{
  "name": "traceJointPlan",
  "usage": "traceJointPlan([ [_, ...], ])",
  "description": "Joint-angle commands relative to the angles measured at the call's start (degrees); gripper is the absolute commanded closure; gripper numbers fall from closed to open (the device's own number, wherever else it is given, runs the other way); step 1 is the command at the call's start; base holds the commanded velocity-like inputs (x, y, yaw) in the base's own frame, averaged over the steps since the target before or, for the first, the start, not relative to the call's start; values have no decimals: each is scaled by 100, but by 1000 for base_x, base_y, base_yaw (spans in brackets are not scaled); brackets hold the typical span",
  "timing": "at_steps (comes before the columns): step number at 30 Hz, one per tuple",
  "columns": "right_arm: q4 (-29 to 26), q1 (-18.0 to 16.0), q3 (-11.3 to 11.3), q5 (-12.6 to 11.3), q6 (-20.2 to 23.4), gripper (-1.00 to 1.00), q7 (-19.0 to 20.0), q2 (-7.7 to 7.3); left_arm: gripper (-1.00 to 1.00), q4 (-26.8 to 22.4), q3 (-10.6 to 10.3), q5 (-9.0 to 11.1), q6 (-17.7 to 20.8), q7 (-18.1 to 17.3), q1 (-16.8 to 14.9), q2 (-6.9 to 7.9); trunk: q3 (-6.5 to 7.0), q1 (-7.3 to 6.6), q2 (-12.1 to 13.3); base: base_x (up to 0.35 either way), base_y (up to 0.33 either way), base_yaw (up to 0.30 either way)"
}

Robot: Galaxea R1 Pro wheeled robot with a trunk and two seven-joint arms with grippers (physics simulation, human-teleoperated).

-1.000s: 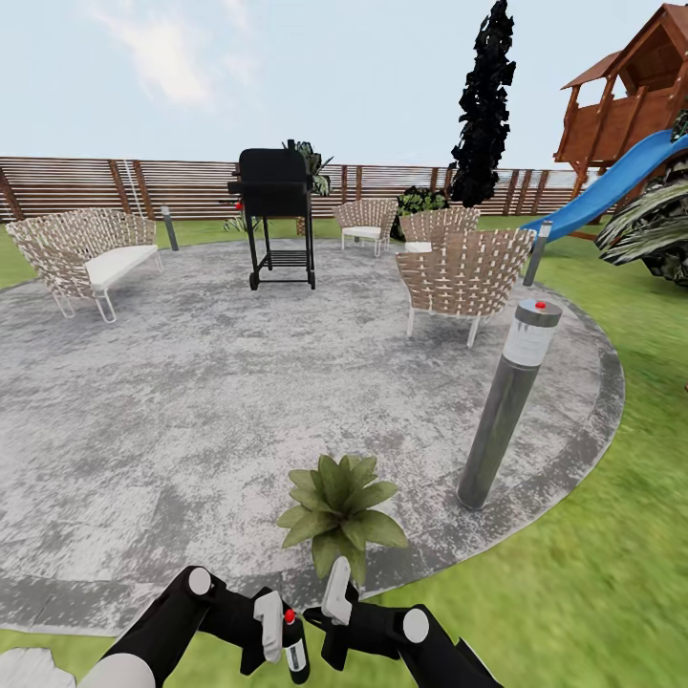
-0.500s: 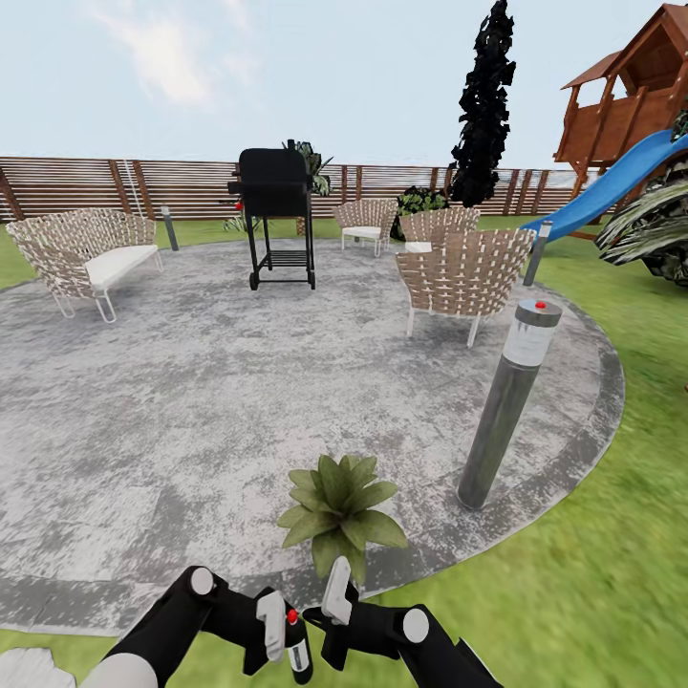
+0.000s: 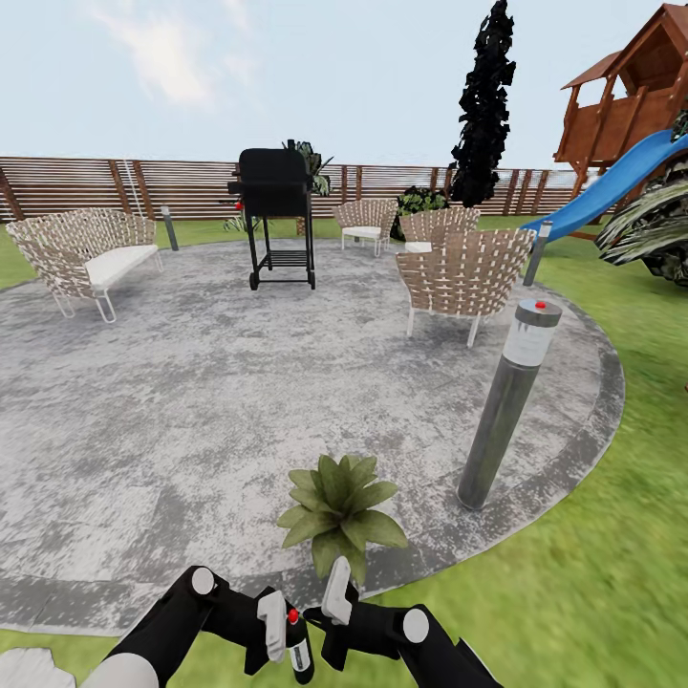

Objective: Pick up the pesticide atomizer in the garden and spray insectifuge to fully cover both potted plants in the garden.

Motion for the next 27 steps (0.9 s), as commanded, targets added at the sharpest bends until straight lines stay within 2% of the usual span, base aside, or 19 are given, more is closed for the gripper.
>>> traceJointPlan([
  [1,-4,0,-10,59,-34,100,-2,1,100,-4,23,-44,-58,-13,-2,-8,-5,-1,-2,0,0,0],
  [11,-4,-4,-11,64,-34,100,-2,1,100,-3,23,-44,-58,-13,-2,-67,-5,-1,-2,0,0,0],
  [27,-4,-1,-8,68,-36,100,-2,1,100,-1,30,-44,-58,-21,0,-70,-5,-1,-2,0,0,0],
])
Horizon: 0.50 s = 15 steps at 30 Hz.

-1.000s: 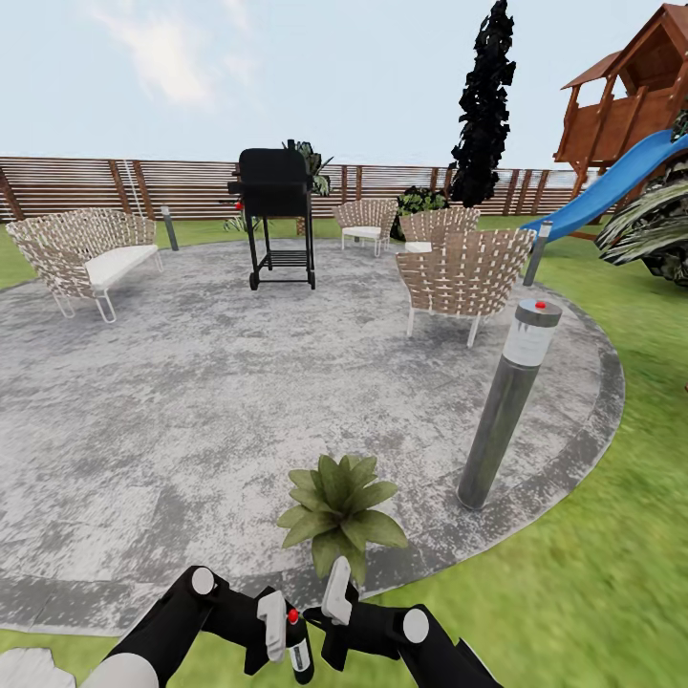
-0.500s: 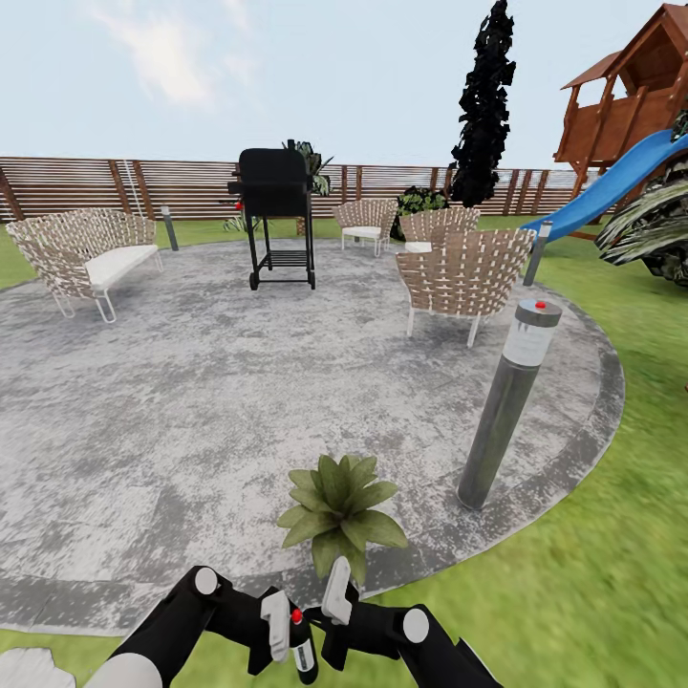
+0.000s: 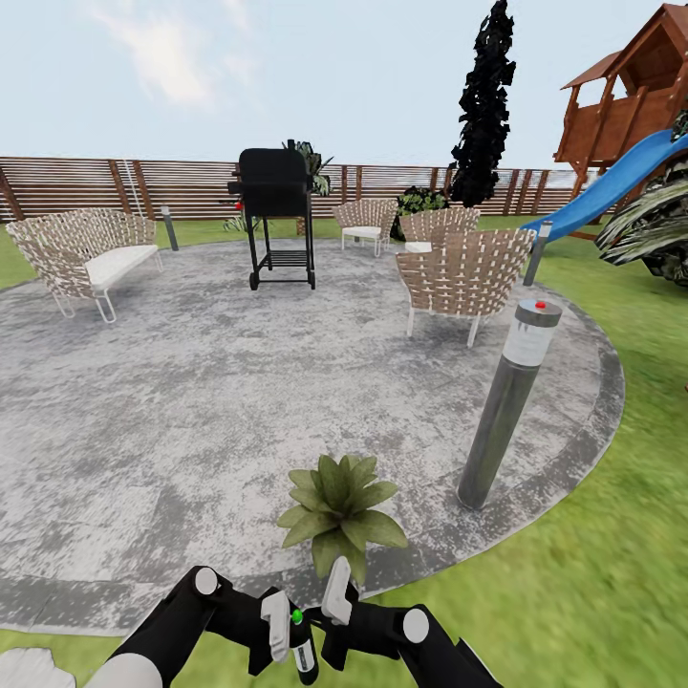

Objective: Pick up the pesticide atomizer in the garden and spray insectifuge to fully cover both potted plants in the garden.

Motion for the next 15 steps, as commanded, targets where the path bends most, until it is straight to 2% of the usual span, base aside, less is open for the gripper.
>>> traceJointPlan([
  [1,-4,-2,-9,59,-35,100,-2,1,100,-5,24,-49,-57,-13,-3,-6,-5,-1,-2,0,0,0],
  [10,-4,2,-10,59,-37,100,-2,1,100,6,32,-61,-64,11,28,77,-5,-1,-2,0,0,0],
  [13,-4,-4,-9,59,-36,100,-2,1,100,7,33,-72,-75,32,38,190,-5,-1,-2,0,0,0],
  [15,-4,-1,-7,59,-37,100,-2,1,100,7,34,-74,-78,37,48,320,-5,-1,-2,0,0,0],
])
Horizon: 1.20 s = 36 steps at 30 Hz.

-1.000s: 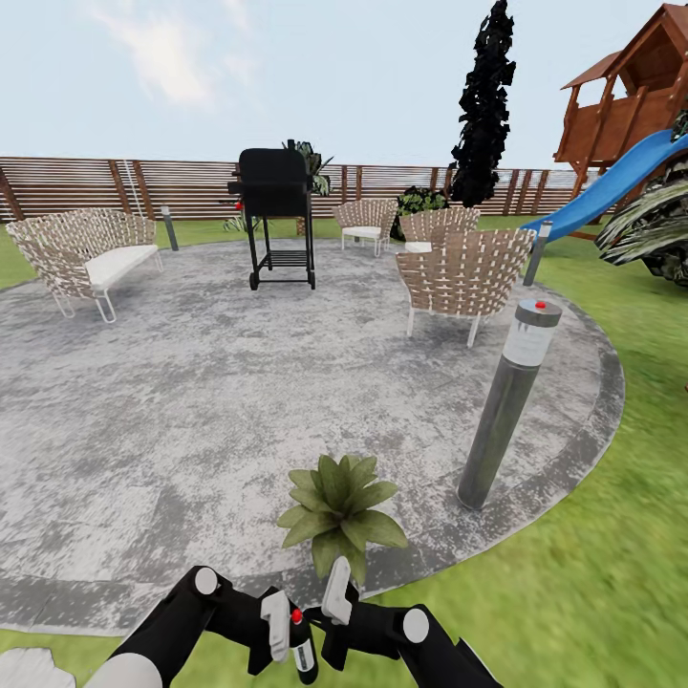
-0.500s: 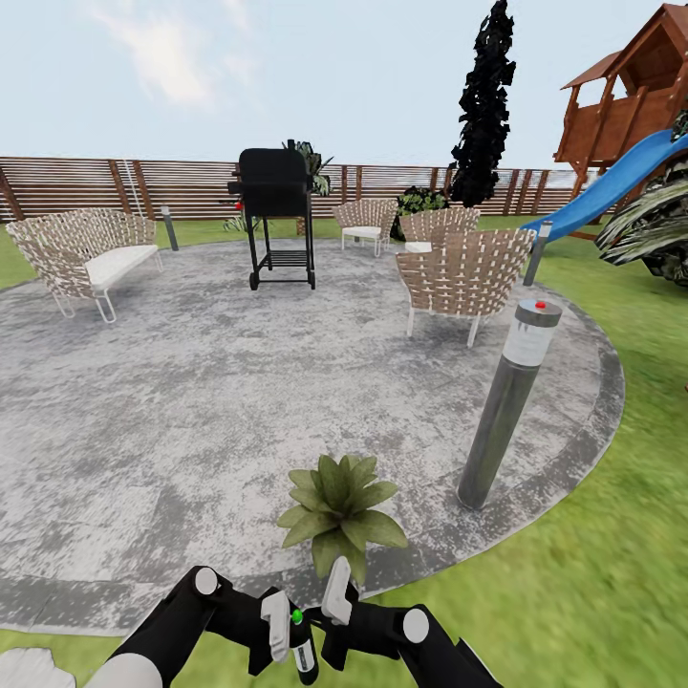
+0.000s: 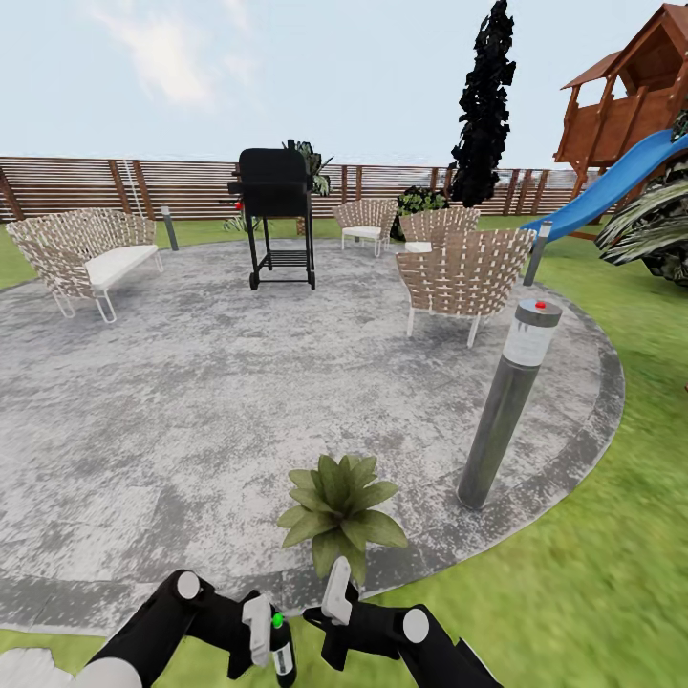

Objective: Pick up the pesticide atomizer in the garden and spray insectifuge to fully cover both potted plants in the garden.

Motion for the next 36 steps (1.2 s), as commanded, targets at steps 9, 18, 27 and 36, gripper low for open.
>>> traceJointPlan([
  [9,4,-3,-5,72,-32,100,-2,2,100,3,24,-39,-64,-4,23,505,-5,-1,-2,0,0,0],
  [18,12,-4,-12,76,-38,100,-2,2,100,3,33,-42,-64,10,25,955,-5,-1,-2,0,0,0],
  [27,24,-3,-14,76,-40,-100,-9,2,100,11,40,-43,-40,36,33,1377,-5,-1,-2,0,0,0],
  [36,129,2,-21,70,-63,-100,-45,-61,100,72,117,-40,9,492,27,1365,-5,-1,-2,-62,0,0],
])
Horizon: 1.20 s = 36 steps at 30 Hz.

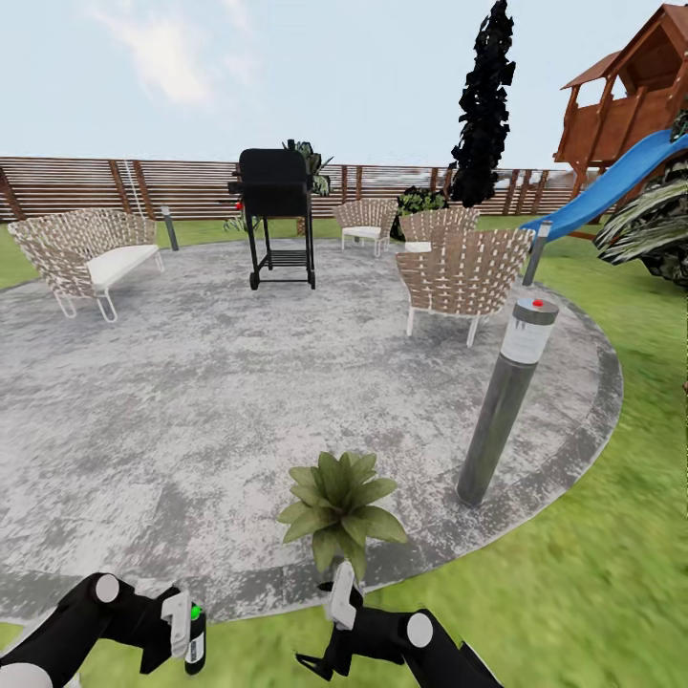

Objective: Pick up the pesticide atomizer in the garden and spray insectifuge to fully cover both potted plants in the garden.

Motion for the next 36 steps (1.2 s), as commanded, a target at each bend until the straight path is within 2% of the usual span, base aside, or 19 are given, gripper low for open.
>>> traceJointPlan([
  [1,11,-2,-9,58,-36,-100,-3,-19,100,-4,34,-53,-56,-11,-3,-9,-5,-4,-2,-275,0,0],
  [9,64,-2,-17,57,-52,-100,-37,-204,100,-47,51,-50,-46,7,-15,-37,-5,-4,-2,-323,40,0],
  [12,103,0,-18,57,-54,-100,-254,-247,100,-56,58,-50,-44,7,-23,-45,-5,-4,-2,-335,82,0],
  [13,1992,2,-64,-2,-57,-100,-3819,-388,100,-70,614,-56,391,16,-66,-56,-5,-4,-2,-3,1,0],
  [14,2148,4,-101,-23,-56,-100,-4266,-429,100,-73,687,-57,544,15,-74,-61,-5,-4,-2,-1,0,0],
  [15,2251,5,-161,-58,-55,-100,-4522,-452,100,-73,718,-58,609,15,-78,-63,-5,-4,-2,0,0,0],
  [16,2413,6,-338,-176,-55,-100,-4836,-478,100,-73,748,-58,673,30,-84,-65,-5,-4,-2,0,0,0],
  [19,2752,7,-936,-657,-50,-100,-5143,-564,100,-79,775,-52,911,71,-133,-67,-5,-4,-2,0,0,0],
  [21,2843,7,-1234,-1006,-48,-100,-5197,-747,100,-81,780,-47,1340,75,-173,-69,-5,-4,-2,0,0,0],
  [23,2868,7,-1432,-1427,-46,-100,-5217,-983,100,-82,782,-43,1756,74,-209,-76,-5,-4,-2,0,0,0],
  [25,2870,7,-1511,-1704,-46,-100,-5216,-1090,100,-82,782,-42,1927,54,-242,-97,-5,-4,-2,0,0,0],
  [28,2867,7,-1560,-1903,-46,-100,-5215,-1152,100,-82,782,-41,2164,30,-333,-184,-5,-4,-2,0,0,0],
  [33,2862,7,-1567,-1943,-46,-100,-5201,-1165,100,-94,763,-41,2797,39,-397,-426,-5,-4,-2,0,0,0],
  [36,2872,7,-1566,-1952,-46,-100,-5198,-1165,100,-98,753,-52,2897,47,-425,-578,-5,-4,-2,0,0,0],
])
